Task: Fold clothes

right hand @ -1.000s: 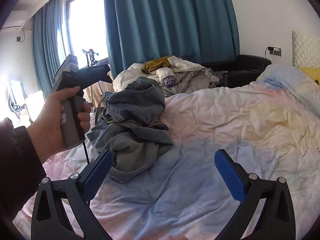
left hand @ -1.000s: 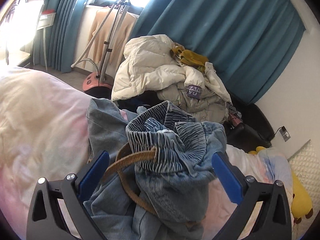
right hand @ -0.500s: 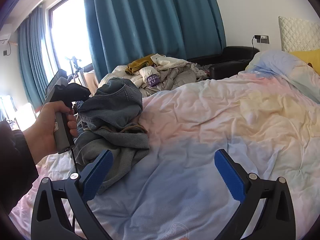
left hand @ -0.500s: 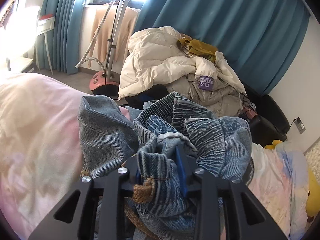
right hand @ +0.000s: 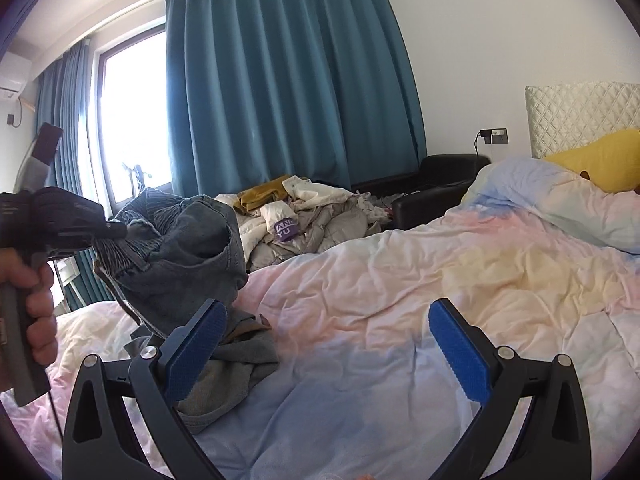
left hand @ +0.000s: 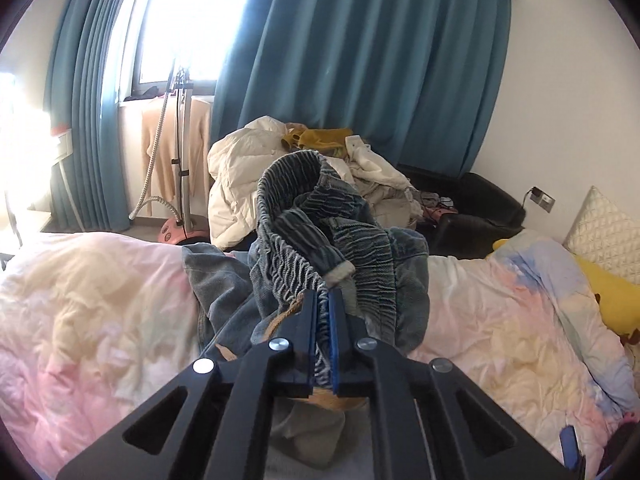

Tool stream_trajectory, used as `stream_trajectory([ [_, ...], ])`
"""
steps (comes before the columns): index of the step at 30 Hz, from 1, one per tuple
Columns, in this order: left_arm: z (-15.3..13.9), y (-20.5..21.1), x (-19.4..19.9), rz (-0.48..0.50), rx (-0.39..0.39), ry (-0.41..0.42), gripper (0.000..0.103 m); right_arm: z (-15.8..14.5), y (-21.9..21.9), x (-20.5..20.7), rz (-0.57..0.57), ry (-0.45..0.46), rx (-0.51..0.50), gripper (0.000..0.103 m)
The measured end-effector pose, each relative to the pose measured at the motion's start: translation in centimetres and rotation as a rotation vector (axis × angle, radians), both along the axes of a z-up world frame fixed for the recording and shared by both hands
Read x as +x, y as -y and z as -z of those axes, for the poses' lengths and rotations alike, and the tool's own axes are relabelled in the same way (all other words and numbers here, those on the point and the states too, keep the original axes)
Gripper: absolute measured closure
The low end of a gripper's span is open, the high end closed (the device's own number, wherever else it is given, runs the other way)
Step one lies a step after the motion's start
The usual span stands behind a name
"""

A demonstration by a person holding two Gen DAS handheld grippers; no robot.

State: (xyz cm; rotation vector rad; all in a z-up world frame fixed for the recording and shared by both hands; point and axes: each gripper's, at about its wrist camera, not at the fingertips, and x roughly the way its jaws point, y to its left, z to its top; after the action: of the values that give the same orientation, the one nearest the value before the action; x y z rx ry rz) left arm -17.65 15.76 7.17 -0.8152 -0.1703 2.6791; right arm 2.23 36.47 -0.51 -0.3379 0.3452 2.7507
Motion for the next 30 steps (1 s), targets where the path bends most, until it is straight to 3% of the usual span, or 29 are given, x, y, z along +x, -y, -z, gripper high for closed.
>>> stream_trajectory([
  [5, -1.3, 3.8, 6.9, 0.026, -0.006, -0.053, 0.103, -1.4, 1.2, 1.7, -0.052, -0.031, 0.011, 0.0],
  [11, -0.7, 8.5, 12.5, 0.027, 0.051, -0.01, 0.103, -2.5, 2.6, 3.6, -0.117, -0.019, -0.005, 0.0],
  [17, 1.2, 9.3, 15.7, 0.049, 0.005, 0.032, 0.103, -1.9, 3.5, 3.4, -0.154, 0.054, -0.057, 0.0],
  [19, 1.5, 8.6, 15.9, 0.066, -0.036, 0.04, 0.098, -1.3, 3.7, 3.1, -0.156, 0.087, -0.074, 0.0],
  [22, 1.5, 7.3, 15.8, 0.1, -0.067, 0.04, 0.073, -1.2, 4.3, 2.9, -0.162, 0.107, -0.062, 0.0],
  [23, 1.5, 6.9, 15.6, 0.113, -0.07, 0.042, 0.06, -1.2, 4.3, 2.9, -0.16, 0.109, -0.061, 0.0],
  [24, 1.4, 6.3, 15.2, 0.129, -0.074, 0.039, 0.056, -1.2, 4.3, 2.9, -0.156, 0.108, -0.063, 0.0],
  [30, 2.0, 1.3, 12.3, 0.203, -0.158, 0.021, 0.055, -0.7, 0.5, 3.0, -0.089, 0.132, -0.218, 0.0],
])
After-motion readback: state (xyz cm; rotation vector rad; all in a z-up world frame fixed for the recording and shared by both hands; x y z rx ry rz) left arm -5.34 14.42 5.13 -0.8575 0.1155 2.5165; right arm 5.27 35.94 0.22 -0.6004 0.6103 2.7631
